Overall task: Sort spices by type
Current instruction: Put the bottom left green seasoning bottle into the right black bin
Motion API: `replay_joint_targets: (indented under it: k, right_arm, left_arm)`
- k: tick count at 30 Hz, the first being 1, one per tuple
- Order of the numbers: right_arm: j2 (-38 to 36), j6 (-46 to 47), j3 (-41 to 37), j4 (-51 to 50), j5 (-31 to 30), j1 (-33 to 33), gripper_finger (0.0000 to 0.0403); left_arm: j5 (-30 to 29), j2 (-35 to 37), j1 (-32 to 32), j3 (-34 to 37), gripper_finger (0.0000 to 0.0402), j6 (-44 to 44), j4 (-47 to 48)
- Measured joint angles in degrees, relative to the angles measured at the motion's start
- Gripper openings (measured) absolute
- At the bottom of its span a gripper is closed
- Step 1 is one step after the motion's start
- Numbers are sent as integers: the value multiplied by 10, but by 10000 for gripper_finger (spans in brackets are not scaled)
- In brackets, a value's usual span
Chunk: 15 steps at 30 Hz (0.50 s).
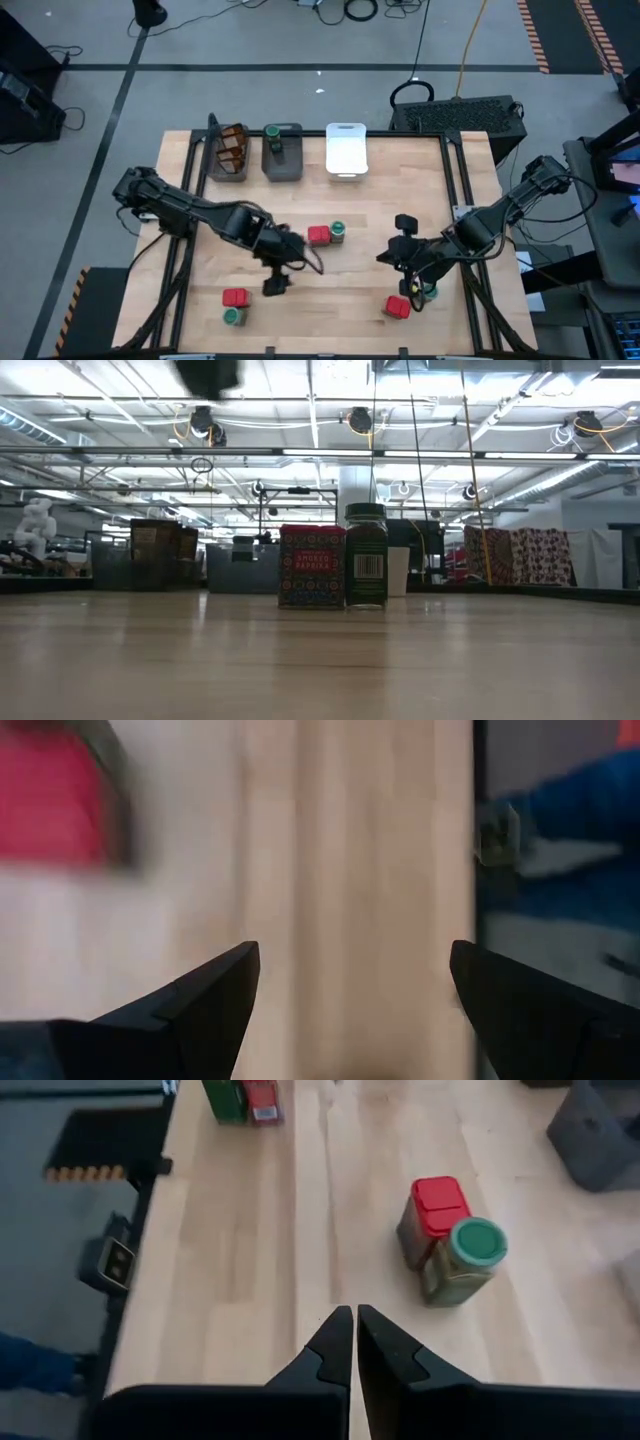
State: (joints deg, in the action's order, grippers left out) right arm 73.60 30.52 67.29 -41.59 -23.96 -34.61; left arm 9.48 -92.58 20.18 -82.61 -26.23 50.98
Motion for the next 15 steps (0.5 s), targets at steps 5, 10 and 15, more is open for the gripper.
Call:
replay_joint_targets:
  k: [5,10,15]
  right_arm:
    - [0,-75,0,-4,-2,20,0]
    - [0,-144,0,12,0,48,0]
    - [0,-203,0,63,26,74,0]
  left_arm:
    - [40,16,69,0,331,-104,64]
    - [39,16,160,0,331,-202,52]
    - [-16,16,218,0,331,-275,57]
